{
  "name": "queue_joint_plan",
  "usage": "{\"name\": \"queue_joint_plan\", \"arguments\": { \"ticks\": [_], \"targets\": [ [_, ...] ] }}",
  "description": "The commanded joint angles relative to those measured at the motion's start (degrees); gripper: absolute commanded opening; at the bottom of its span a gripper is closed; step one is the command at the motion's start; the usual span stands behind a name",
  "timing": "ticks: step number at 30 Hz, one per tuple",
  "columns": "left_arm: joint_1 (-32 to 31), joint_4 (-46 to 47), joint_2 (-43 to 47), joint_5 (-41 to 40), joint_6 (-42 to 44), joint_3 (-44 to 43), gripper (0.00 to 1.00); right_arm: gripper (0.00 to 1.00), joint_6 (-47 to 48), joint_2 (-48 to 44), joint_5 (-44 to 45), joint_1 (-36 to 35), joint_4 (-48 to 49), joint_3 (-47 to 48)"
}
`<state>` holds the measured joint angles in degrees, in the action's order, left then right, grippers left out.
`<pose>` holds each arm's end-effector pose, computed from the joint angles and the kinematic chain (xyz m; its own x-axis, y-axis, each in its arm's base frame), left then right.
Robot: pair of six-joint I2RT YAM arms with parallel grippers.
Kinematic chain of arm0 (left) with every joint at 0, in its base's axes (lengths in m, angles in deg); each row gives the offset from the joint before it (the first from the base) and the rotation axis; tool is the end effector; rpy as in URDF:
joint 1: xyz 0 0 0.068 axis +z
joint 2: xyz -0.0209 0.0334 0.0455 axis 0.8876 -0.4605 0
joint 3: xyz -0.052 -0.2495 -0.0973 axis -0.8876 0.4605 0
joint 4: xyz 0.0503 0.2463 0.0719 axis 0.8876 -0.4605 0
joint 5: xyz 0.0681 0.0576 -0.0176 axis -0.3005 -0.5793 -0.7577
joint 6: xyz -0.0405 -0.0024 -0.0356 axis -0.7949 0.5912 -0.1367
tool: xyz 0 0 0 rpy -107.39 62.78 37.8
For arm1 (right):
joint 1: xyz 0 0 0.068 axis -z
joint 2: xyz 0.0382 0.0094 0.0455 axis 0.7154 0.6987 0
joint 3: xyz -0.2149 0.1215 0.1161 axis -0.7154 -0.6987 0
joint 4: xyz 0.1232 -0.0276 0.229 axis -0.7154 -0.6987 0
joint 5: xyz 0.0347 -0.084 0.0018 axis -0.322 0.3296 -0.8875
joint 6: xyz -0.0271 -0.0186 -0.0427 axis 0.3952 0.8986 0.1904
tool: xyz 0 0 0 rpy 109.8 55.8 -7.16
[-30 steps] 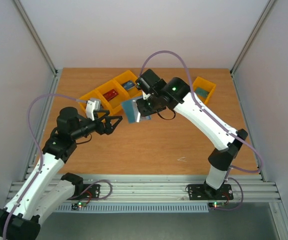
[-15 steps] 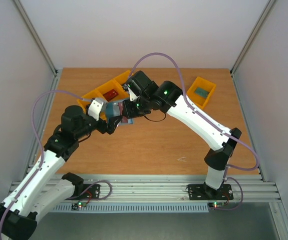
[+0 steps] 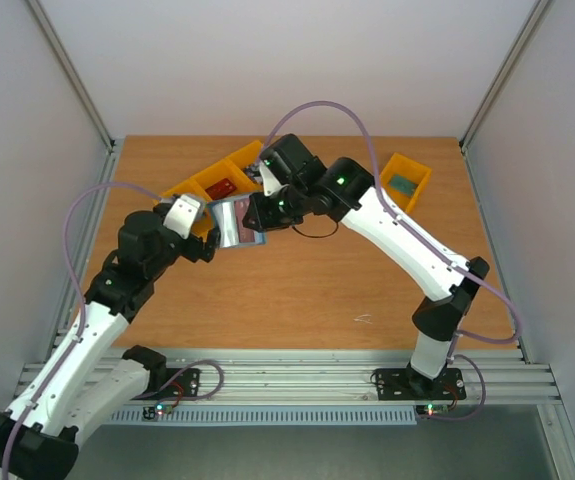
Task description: Take the credit cards out of the card holder
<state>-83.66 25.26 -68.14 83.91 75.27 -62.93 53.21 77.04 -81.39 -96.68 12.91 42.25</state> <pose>0.1741 -0.0711 0.3160 -0.2551 0.2654 -0.9298 0.4950 0.8618 0.1102 0.2241 0.2921 0.4162 -0.5459 -0.5492 -0.6328 -0.8176 0.5142 0.2590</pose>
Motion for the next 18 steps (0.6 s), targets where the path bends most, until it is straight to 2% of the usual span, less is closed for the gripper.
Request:
{"name": "queue_joint_plan", "arguments": {
  "ticks": [1,5,7,12,17,18],
  "targets": [
    [5.1,-2.3,-1.6,-7.4,0.9,0.7,1.00,0.01,-0.3,-7.2,-5.2,1.0,2.9,-1.2],
    [11.7,-4.5,-2.9,-6.2,-2.8,-1.3,0.99,0.01,0.4,-8.9,-2.2,2.0,0.8,-3.3],
    [13.0,-5.2,-2.5,-2.4,-4.7,-2.4,0.99,0.01,1.1,-8.6,1.6,2.0,-2.0,-2.6],
    [11.5,-2.9,2.3,20.7,-5.3,-6.0,1.00,0.01,2.2,-5.7,12.6,1.3,-9.2,0.9],
    [3.1,5.9,5.9,40.2,-7.2,-7.5,0.99,0.01,2.7,-3.1,15.6,1.0,-10.1,2.6],
    [2.1,8.6,5.5,43.6,-10.0,-7.8,0.99,0.01,2.8,-2.6,15.5,0.9,-9.7,2.9]
  ]
}}
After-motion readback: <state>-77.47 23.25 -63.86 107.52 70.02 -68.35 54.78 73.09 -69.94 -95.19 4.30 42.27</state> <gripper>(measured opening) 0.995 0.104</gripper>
